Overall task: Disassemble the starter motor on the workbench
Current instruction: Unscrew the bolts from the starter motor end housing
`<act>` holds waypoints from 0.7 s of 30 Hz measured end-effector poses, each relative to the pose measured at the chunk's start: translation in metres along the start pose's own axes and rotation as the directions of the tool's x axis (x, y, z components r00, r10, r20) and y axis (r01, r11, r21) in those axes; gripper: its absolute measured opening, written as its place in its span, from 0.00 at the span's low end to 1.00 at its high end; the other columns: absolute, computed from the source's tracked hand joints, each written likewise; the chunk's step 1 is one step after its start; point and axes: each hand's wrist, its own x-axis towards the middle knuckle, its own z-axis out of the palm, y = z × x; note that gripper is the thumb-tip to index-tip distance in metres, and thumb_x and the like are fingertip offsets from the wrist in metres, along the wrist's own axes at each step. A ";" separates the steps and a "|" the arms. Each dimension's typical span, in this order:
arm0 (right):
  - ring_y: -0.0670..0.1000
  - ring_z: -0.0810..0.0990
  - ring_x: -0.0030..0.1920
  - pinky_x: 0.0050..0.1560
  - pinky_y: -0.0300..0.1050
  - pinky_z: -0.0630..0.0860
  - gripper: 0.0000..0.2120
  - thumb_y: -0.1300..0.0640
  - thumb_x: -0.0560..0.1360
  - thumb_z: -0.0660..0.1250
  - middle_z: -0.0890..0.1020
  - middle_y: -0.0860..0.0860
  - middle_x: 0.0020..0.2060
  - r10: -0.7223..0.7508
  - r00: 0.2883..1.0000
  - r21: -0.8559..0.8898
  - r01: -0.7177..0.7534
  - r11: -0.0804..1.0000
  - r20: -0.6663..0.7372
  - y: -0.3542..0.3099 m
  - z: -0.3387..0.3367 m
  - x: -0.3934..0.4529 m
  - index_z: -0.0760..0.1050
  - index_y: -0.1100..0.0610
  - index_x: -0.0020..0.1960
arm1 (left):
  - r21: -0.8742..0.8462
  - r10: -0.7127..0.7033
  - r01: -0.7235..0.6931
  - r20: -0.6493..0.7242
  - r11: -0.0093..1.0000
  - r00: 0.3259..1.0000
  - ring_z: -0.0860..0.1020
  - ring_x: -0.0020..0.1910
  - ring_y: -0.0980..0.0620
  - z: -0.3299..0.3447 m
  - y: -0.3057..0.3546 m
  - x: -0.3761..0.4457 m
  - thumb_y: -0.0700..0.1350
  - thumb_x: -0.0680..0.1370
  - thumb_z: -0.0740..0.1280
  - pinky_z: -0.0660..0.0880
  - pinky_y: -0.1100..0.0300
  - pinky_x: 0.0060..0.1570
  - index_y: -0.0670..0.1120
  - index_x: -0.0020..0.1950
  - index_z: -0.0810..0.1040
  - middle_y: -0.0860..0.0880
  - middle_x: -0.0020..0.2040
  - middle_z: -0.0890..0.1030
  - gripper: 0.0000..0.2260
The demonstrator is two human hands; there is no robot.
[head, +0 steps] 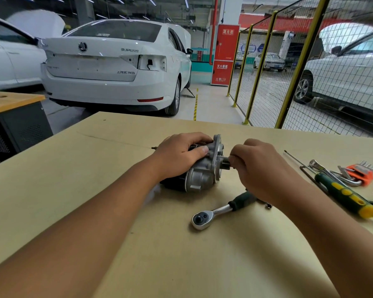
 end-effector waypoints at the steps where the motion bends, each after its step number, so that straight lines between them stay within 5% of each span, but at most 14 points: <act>1: 0.58 0.77 0.43 0.46 0.54 0.76 0.11 0.54 0.83 0.62 0.76 0.53 0.44 -0.001 1.000 0.000 0.001 1.000 0.009 0.000 0.000 0.000 0.81 0.58 0.52 | 0.001 0.002 -0.002 -0.001 1.000 1.000 0.79 0.61 0.53 0.000 0.000 0.000 0.56 0.77 0.62 0.74 0.46 0.64 0.57 0.65 0.81 0.60 0.59 0.83 0.18; 6: 0.54 0.79 0.45 0.51 0.51 0.71 0.09 0.48 0.81 0.63 0.77 0.45 0.45 -0.024 0.997 -0.212 0.008 0.977 -0.071 -0.002 0.001 -0.003 0.80 0.49 0.49 | 0.017 0.012 -0.012 0.013 1.000 1.000 0.80 0.61 0.53 -0.001 0.001 -0.001 0.56 0.76 0.64 0.74 0.46 0.65 0.57 0.67 0.80 0.59 0.60 0.83 0.20; 10: 0.52 0.79 0.44 0.51 0.51 0.69 0.07 0.44 0.80 0.66 0.78 0.43 0.45 0.001 0.994 -0.197 -0.023 0.980 -0.111 -0.004 -0.001 -0.003 0.78 0.46 0.48 | 0.021 0.011 -0.012 0.030 1.000 0.999 0.79 0.62 0.53 -0.002 0.001 -0.001 0.56 0.75 0.64 0.74 0.46 0.66 0.57 0.68 0.79 0.58 0.61 0.83 0.21; 15: 0.56 0.76 0.37 0.35 0.49 0.74 0.11 0.46 0.81 0.64 0.77 0.49 0.37 -0.012 0.995 -0.063 0.006 0.998 -0.097 -0.001 0.001 -0.001 0.77 0.53 0.47 | 0.011 0.013 -0.013 0.021 1.000 1.000 0.79 0.62 0.52 -0.001 0.000 -0.001 0.56 0.76 0.64 0.74 0.45 0.65 0.57 0.67 0.80 0.59 0.60 0.83 0.20; 21: 0.57 0.76 0.41 0.41 0.52 0.74 0.16 0.51 0.84 0.59 0.77 0.52 0.41 -0.012 0.998 -0.046 0.009 0.999 -0.066 0.002 0.002 0.002 0.80 0.59 0.48 | 0.007 -0.004 0.004 0.000 1.000 1.000 0.79 0.62 0.52 0.001 0.002 0.000 0.56 0.77 0.61 0.74 0.46 0.65 0.55 0.67 0.80 0.57 0.60 0.83 0.20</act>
